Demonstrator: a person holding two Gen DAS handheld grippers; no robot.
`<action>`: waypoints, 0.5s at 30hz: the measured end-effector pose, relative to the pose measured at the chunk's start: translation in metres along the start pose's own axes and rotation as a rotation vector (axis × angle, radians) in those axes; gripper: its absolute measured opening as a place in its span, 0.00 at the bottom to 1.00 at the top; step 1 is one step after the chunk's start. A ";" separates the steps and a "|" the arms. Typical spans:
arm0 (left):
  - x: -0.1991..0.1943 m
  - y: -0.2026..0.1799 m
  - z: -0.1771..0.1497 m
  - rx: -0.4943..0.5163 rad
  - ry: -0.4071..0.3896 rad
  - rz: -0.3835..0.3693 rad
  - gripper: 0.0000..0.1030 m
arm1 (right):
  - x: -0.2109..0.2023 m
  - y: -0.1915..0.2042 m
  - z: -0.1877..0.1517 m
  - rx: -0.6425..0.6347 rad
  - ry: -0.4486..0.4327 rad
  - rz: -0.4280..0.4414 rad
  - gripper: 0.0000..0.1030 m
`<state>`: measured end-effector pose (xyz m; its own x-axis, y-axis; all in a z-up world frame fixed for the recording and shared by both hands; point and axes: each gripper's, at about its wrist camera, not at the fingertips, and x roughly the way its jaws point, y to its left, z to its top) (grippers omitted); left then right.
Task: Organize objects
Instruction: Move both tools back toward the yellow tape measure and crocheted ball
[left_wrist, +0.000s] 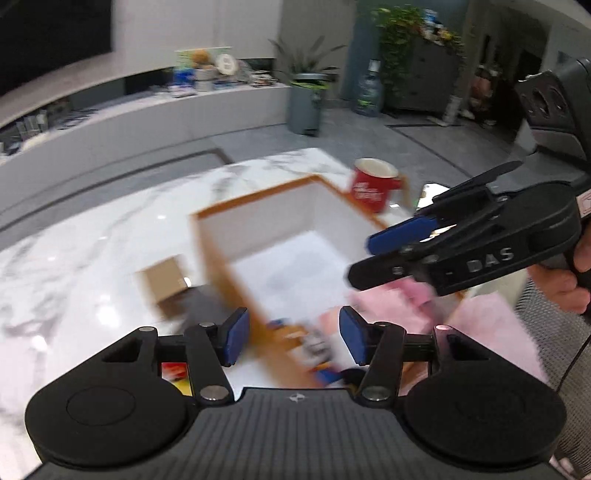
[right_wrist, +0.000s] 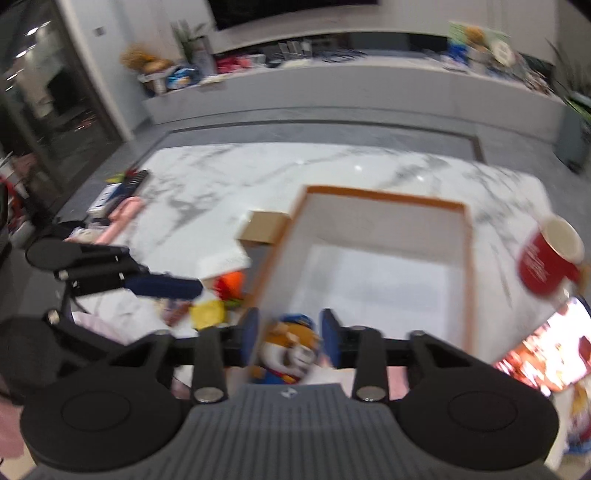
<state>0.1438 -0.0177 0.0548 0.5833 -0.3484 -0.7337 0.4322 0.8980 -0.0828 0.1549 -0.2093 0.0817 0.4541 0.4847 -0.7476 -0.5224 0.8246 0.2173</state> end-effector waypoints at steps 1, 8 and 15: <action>-0.005 0.008 -0.003 0.003 0.002 0.023 0.62 | 0.005 0.011 0.003 -0.023 -0.001 0.011 0.44; -0.015 0.059 -0.036 0.018 0.030 0.134 0.67 | 0.062 0.068 0.021 -0.083 0.060 0.084 0.44; 0.011 0.096 -0.068 0.052 0.153 0.155 0.75 | 0.135 0.097 0.025 -0.090 0.166 0.090 0.44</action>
<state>0.1447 0.0833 -0.0070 0.5358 -0.1588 -0.8293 0.3825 0.9213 0.0707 0.1837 -0.0564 0.0180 0.2811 0.4941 -0.8227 -0.6212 0.7471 0.2364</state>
